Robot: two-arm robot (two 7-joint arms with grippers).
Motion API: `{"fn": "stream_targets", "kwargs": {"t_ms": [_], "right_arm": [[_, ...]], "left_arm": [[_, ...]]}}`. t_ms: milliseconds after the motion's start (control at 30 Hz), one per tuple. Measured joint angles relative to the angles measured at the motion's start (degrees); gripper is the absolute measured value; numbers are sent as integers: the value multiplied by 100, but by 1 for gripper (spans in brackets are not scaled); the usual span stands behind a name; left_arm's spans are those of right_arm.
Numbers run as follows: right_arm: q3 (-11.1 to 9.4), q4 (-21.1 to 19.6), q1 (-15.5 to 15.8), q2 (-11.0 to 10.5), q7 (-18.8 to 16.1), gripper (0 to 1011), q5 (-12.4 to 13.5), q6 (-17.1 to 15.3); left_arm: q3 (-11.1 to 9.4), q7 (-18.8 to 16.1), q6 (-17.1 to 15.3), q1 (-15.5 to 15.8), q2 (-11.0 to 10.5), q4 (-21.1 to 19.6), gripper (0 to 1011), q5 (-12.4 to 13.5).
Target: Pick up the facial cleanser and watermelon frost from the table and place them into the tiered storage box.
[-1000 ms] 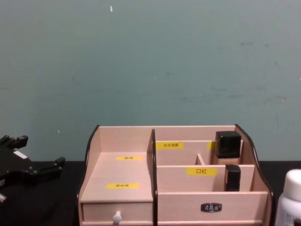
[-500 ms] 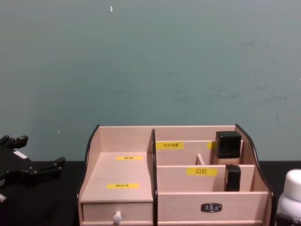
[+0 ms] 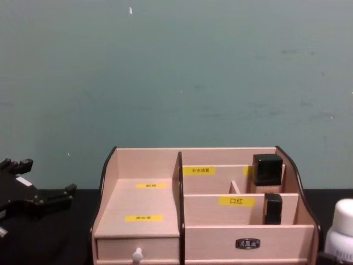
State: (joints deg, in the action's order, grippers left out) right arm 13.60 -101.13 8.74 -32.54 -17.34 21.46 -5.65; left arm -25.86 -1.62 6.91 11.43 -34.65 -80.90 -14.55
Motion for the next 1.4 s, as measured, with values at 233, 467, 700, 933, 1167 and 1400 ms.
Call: {"fn": "stream_targets", "kwargs": {"t_ms": [233, 467, 700, 933, 1167, 1400], "right_arm": [[-3, -3, 2, -5, 0, 1002, 14, 0], [-4, -7, 6, -9, 2, 885, 25, 1], [-3, -11, 8, -13, 5, 689, 31, 4], [-3, -12, 8, -14, 5, 600, 36, 5], [-3, -12, 8, -14, 7, 600, 38, 5], [-14, -4, 9, -5, -15, 600, 42, 21]], "left_arm": [[0, 0, 0, 0, 0, 0, 1001, 0], [0, 0, 0, 0, 0, 0, 1001, 0], [0, 0, 0, 0, 0, 0, 1001, 0], [0, 0, 0, 0, 0, 0, 1001, 0], [0, 0, 0, 0, 0, 0, 1001, 0], [0, 0, 0, 0, 0, 0, 1001, 0]]}}
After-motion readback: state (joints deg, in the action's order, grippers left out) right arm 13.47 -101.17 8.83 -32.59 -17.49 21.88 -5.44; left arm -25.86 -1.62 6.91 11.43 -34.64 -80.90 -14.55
